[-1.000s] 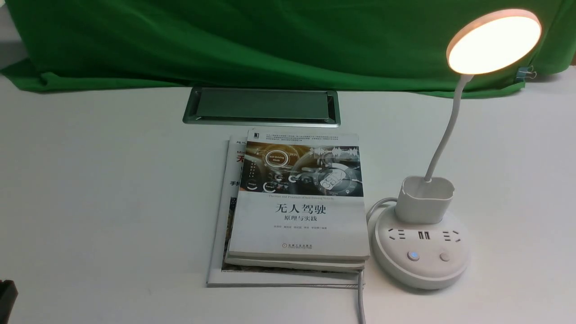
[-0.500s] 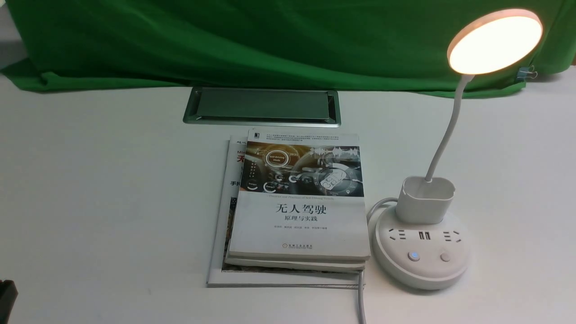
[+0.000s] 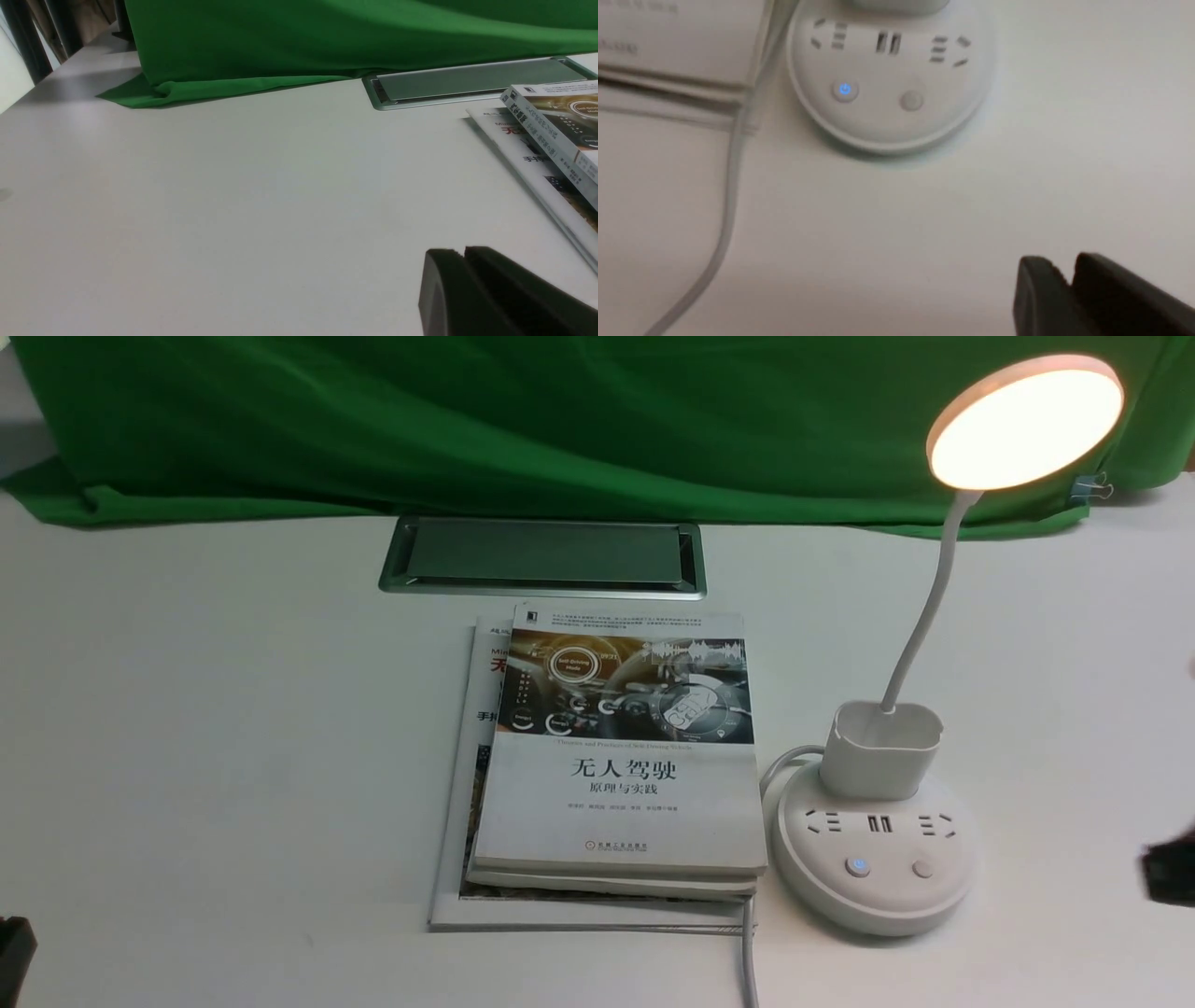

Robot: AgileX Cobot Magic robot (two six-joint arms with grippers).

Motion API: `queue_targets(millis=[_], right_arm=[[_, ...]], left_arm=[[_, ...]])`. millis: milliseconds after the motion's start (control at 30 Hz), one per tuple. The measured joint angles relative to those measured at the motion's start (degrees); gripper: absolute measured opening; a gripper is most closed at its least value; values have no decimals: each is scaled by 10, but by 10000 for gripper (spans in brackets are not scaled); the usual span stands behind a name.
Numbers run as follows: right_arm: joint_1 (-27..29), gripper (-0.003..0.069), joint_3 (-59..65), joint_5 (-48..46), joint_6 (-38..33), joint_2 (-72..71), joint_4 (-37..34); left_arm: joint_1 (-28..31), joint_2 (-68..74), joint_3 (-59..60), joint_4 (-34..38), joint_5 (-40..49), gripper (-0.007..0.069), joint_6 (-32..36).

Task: Turn off the desk lamp on the white desktop by hand.
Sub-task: 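Press the power button on the lamp base to turn the lamp off with the right gripper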

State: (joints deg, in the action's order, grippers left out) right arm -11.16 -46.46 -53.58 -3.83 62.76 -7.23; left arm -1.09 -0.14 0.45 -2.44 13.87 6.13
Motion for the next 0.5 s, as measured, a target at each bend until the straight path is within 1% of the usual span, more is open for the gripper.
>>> queue_targets(millis=[133,200,233,267,367,500], right_arm=[[-60,146,-24,38,5,105,-1],[-81,146,-40,54,10,147,-2],[-83,146,-40,55,10,152,-3],[-92,146,-57,60,12,191,-4],[-96,146,-84,64,12,246,-1],[-96,146,-100,69,12,288,2]], left_arm=[[0,0,0,0,0,20,0],[0,0,0,0,0,20,1],[0,0,0,0,0,20,1],[0,0,0,0,0,20,1],[0,0,0,0,0,20,1],[0,0,0,0,0,20,1]])
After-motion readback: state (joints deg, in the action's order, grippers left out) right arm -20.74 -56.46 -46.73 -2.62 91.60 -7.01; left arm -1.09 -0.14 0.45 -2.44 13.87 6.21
